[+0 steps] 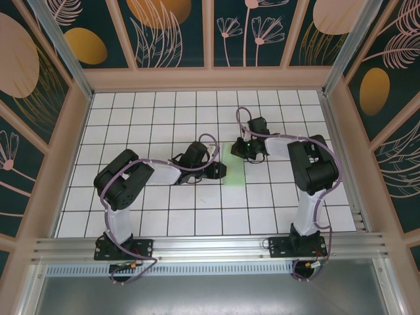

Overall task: Fold a paper plane with a square sheet of paper (fold left side to right side)
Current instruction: First fold the square sheet of paper in half at the center of the table.

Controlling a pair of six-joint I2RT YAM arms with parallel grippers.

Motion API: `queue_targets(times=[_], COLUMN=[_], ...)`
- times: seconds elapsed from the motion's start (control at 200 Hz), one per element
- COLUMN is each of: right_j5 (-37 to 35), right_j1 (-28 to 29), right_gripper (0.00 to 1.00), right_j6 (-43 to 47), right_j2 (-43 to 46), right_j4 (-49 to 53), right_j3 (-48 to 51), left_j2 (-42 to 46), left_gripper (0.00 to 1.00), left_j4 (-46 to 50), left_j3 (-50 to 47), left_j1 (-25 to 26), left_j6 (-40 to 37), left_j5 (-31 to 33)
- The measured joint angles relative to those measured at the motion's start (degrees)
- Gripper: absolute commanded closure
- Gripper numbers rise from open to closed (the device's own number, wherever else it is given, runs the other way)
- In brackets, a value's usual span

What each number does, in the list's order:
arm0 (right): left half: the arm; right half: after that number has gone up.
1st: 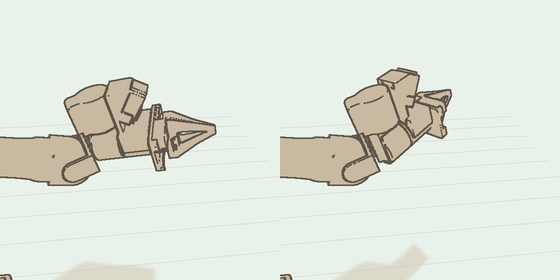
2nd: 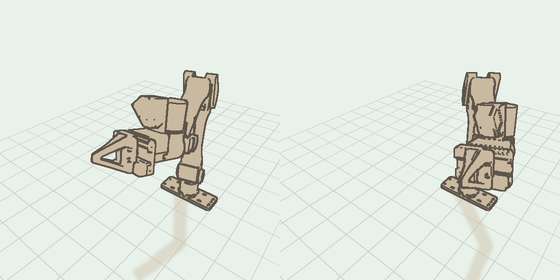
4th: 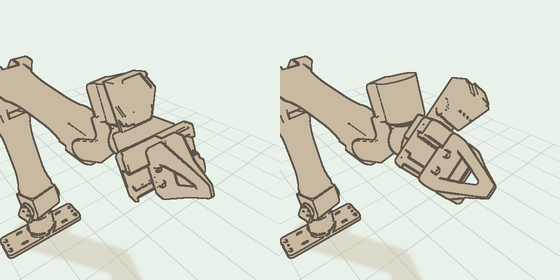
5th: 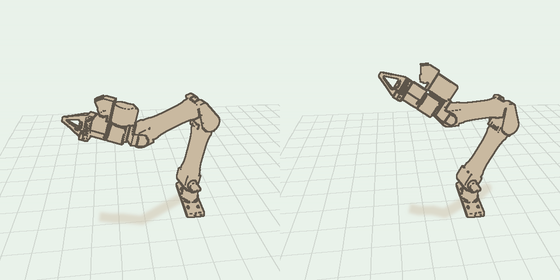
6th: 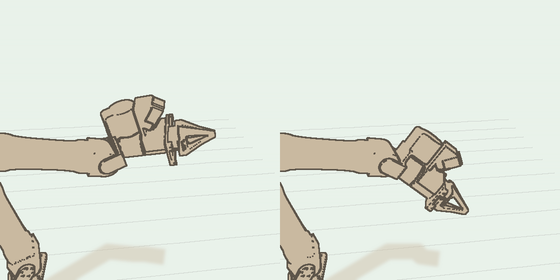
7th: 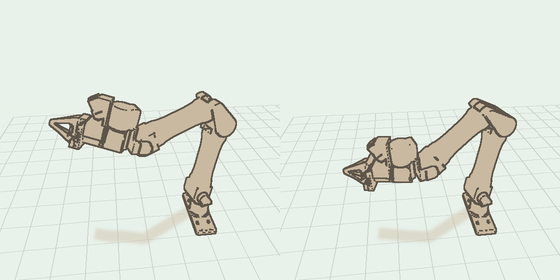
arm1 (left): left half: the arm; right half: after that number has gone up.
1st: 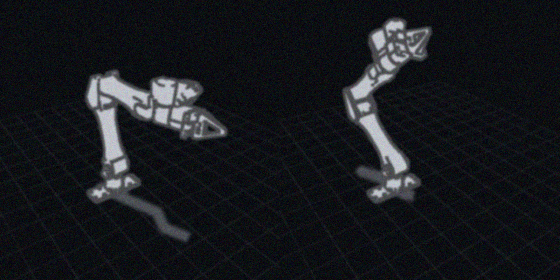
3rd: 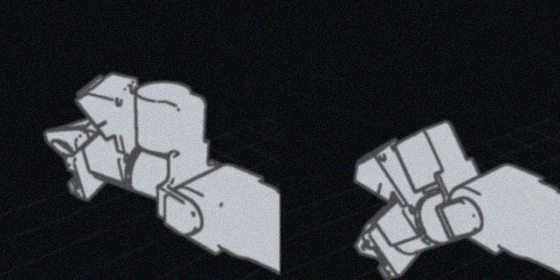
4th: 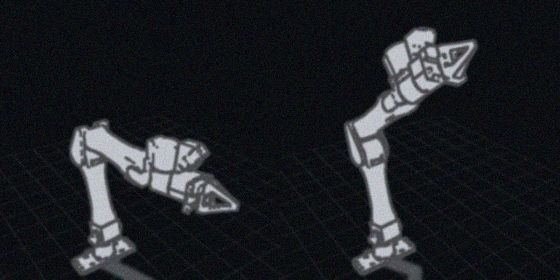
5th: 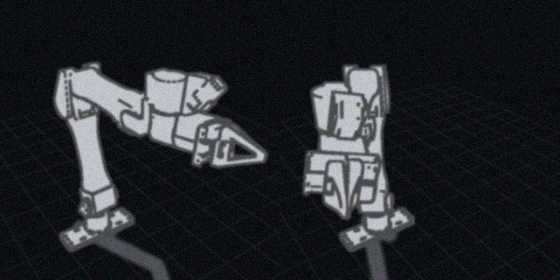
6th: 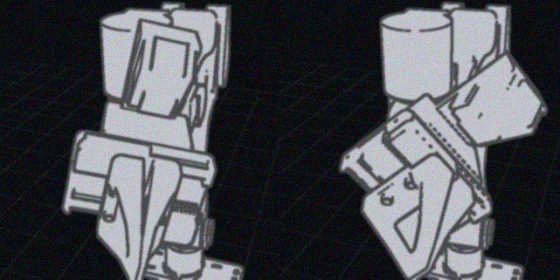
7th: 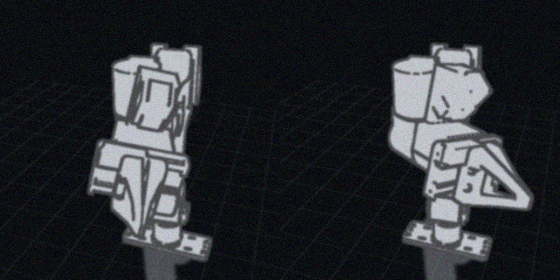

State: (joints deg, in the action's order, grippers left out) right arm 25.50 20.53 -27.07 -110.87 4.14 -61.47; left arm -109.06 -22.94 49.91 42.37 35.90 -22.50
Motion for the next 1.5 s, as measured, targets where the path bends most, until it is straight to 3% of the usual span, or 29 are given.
queue_targets(times=[0.4, 0.786, 1.496], right_j5=[-0.37, -0.59, -1.46], right_j1=[0.22, 0.33, 0.68], right_gripper=[0.9, 0.9, 0.9], right_j6=[0.0, 0.0, 0.0], right_j2=[0.0, 0.0, 0.0], right_j4=[0.0, 0.02, 0.39], right_j3=[0.0, -0.04, -0.31], left_j2=[4.2, -2.27, -4.74], left_gripper=[0.58, 0.61, 0.63], left_j4=[4.11, 5.27, 2.91], left_j3=[0.72, 9.79, 7.23], left_j1=[0.39, 0.39, 0.39], left_j6=[0.55, 0.5, 0.48], left_j5=[3.54, 3.69, 0.11])
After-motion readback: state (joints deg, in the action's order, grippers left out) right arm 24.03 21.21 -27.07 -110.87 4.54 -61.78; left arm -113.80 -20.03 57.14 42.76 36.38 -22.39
